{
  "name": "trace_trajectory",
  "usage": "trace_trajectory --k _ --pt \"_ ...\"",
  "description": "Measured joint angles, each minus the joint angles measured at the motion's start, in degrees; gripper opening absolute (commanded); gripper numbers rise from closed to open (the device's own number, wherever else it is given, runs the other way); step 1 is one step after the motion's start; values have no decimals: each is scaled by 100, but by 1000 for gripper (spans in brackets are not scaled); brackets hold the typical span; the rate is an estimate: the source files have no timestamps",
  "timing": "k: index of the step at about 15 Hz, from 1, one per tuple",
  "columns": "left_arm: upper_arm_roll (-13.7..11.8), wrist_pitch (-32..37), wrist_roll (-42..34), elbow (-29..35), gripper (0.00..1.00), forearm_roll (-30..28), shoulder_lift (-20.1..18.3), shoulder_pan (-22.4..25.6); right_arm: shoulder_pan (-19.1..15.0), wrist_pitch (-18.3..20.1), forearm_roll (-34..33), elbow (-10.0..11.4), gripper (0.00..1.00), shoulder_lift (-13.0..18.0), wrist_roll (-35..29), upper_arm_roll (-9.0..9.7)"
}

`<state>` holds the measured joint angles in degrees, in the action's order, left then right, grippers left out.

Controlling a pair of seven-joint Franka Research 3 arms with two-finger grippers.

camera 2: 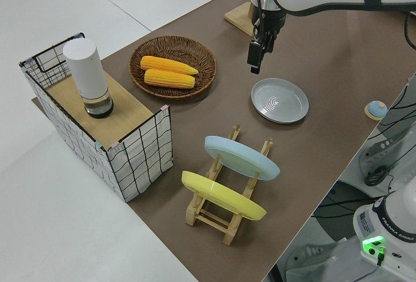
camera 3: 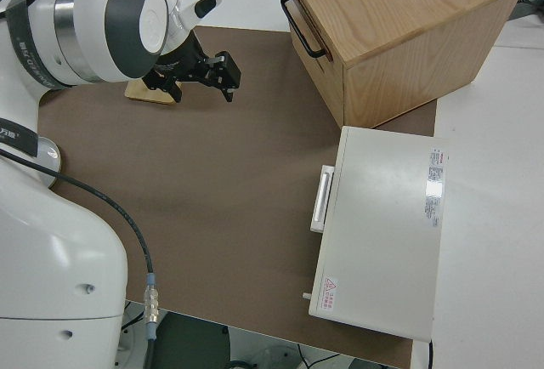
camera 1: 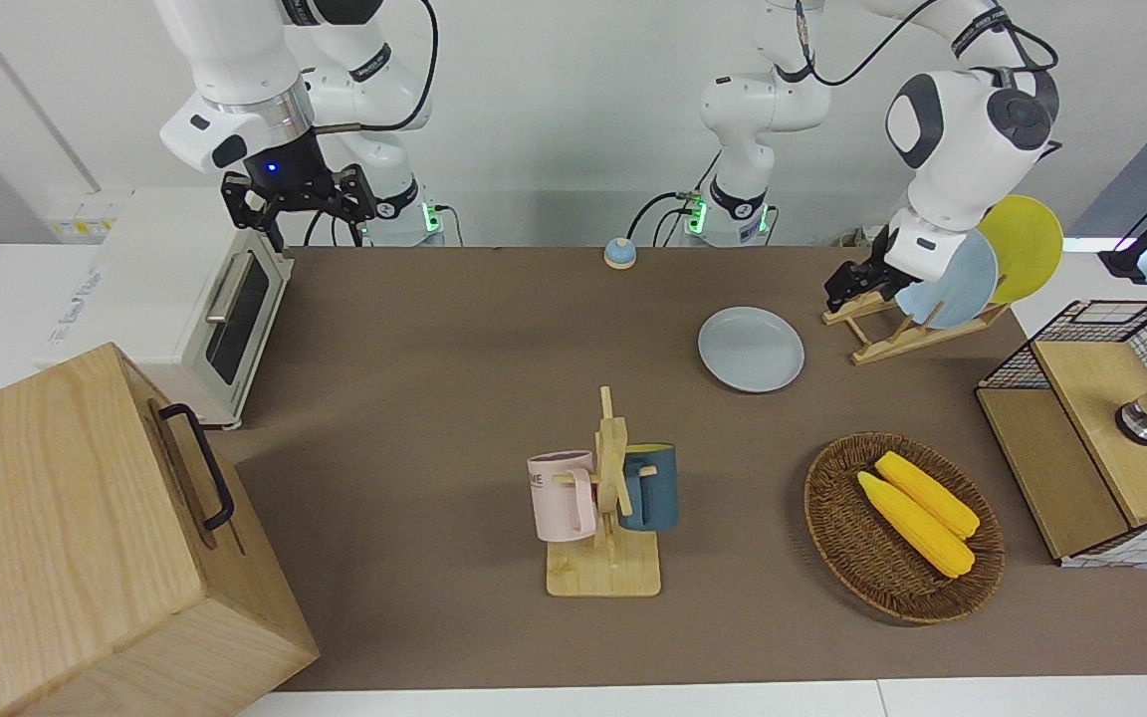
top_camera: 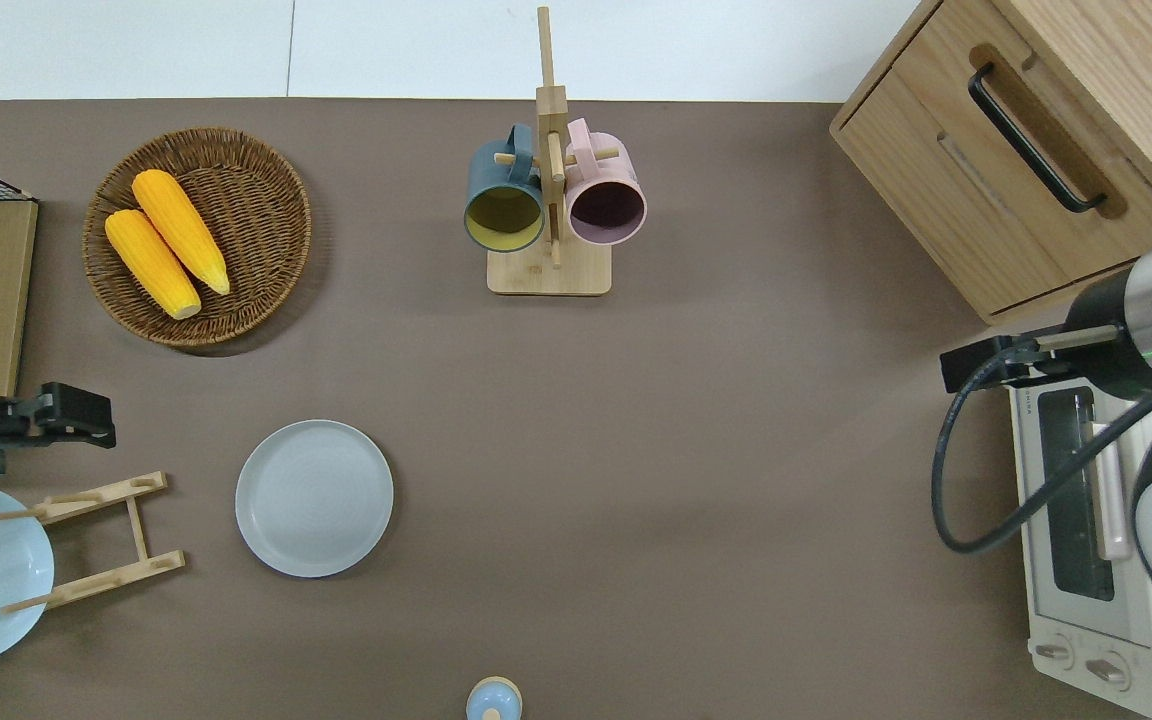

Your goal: Pick gray plate from table and place it on lower plate rack with left arm

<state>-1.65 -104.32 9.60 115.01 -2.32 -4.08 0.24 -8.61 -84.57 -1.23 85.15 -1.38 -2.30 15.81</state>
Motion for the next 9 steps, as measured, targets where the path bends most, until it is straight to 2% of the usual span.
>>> trace_trajectory --k 5,9 --pt "49 -1190 22 1118 987 -13 -154 4 0 0 0 0 983 0 0 0" --pt "49 -1577 40 1673 987 -13 -178 10 0 0 0 0 983 0 0 0"
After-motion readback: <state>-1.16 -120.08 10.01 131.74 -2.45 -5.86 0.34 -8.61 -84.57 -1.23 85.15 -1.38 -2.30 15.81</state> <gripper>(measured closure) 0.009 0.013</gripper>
